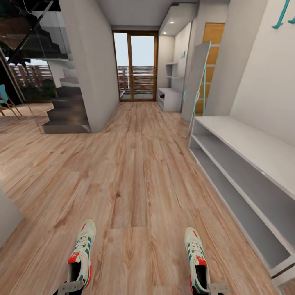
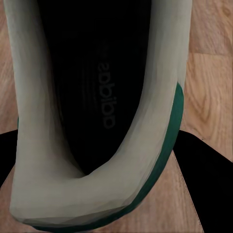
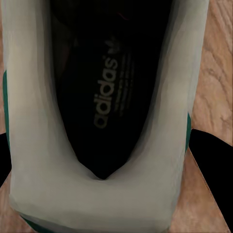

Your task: Pick up the two gym shoes and the two sandals from the corridor floor and place them onto the hallstand (shoe rack) in the corridor, making sure they are on the rack and not on the floor. Arrange them so the two gym shoes are next to each other and the two sandals are next to each other.

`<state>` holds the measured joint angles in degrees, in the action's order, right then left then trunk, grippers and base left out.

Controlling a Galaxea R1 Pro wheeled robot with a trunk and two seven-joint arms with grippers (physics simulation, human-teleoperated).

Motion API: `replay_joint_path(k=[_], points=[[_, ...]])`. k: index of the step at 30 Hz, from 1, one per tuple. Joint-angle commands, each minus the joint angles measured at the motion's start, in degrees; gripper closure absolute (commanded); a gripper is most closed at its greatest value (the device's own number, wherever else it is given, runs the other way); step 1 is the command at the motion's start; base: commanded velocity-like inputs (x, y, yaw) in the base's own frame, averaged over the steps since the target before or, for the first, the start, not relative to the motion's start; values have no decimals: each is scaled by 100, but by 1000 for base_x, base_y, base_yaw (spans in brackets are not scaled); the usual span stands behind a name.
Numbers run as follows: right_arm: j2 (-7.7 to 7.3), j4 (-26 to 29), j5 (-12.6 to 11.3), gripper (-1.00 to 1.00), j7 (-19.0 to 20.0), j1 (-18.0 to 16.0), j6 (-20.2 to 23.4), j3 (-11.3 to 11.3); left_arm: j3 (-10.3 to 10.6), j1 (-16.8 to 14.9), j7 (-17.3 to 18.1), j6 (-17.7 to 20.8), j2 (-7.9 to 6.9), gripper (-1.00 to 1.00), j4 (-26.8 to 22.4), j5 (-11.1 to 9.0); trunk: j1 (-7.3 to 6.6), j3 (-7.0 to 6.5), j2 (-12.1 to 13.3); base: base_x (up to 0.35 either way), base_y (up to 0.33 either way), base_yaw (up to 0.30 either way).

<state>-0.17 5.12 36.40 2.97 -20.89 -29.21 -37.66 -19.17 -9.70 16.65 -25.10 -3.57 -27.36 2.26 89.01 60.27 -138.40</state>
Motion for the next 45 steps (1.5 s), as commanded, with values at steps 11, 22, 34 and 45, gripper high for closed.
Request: replay_joint_path(k=[11,22,34,45], points=[[-1,-3,16,100,31,-3,-19,-49,-51,-5,58,-13,-1,100,3,13,2,5,-2,337,0,0],[-1,-3,16,100,29,-3,-15,-49,-52,-5,58,-13,-4,100,3,11,2,5,-2,338,0,0],[-1,-3,16,100,29,-3,-16,-49,-52,-5,58,-13,-12,100,3,11,2,5,-2,338,0,0],[-1,-3,16,100,32,-3,-18,-49,-56,-5,58,-13,-13,100,3,11,2,5,-2,338,0,0]])
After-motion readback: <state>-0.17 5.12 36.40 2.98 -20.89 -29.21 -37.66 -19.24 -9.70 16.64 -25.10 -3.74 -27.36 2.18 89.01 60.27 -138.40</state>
